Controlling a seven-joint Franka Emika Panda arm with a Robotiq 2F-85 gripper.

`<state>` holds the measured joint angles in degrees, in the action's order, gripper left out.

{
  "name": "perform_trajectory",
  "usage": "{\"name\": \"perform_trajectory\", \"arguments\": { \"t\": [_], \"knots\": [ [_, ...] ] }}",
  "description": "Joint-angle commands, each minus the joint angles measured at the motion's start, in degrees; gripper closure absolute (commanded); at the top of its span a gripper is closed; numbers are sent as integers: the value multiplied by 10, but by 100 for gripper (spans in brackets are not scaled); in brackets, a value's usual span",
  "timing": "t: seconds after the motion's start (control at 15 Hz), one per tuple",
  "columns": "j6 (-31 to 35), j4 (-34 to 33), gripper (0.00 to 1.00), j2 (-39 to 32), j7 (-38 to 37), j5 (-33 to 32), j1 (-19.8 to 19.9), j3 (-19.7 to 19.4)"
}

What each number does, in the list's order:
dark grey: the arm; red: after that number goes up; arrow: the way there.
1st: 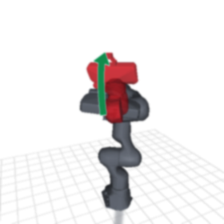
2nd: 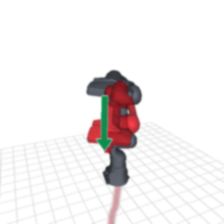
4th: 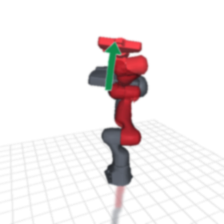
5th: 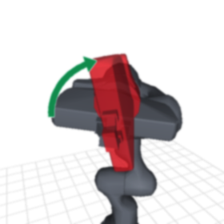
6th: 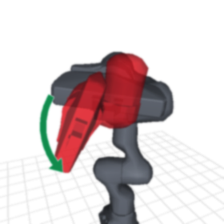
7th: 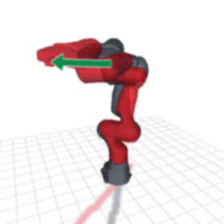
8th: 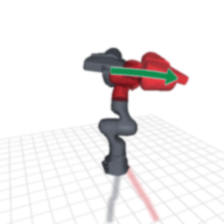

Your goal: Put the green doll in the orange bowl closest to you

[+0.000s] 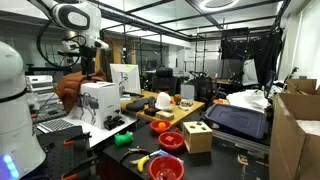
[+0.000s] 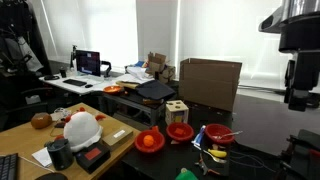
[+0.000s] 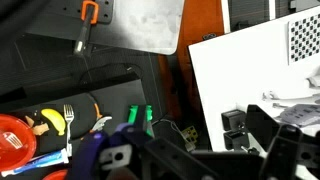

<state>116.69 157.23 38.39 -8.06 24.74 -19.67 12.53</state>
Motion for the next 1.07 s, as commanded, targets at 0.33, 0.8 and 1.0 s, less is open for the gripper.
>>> {"name": "perform_trajectory", "arguments": {
  "t": [0.33, 0.8, 1.0],
  "knots": [
    [-2, -1, 0, 1, 2, 2, 4, 3],
    [-2, -1, 0, 1, 2, 2, 4, 3],
    [-13, -8, 0, 0, 2, -13, 15, -1]
  ]
}}
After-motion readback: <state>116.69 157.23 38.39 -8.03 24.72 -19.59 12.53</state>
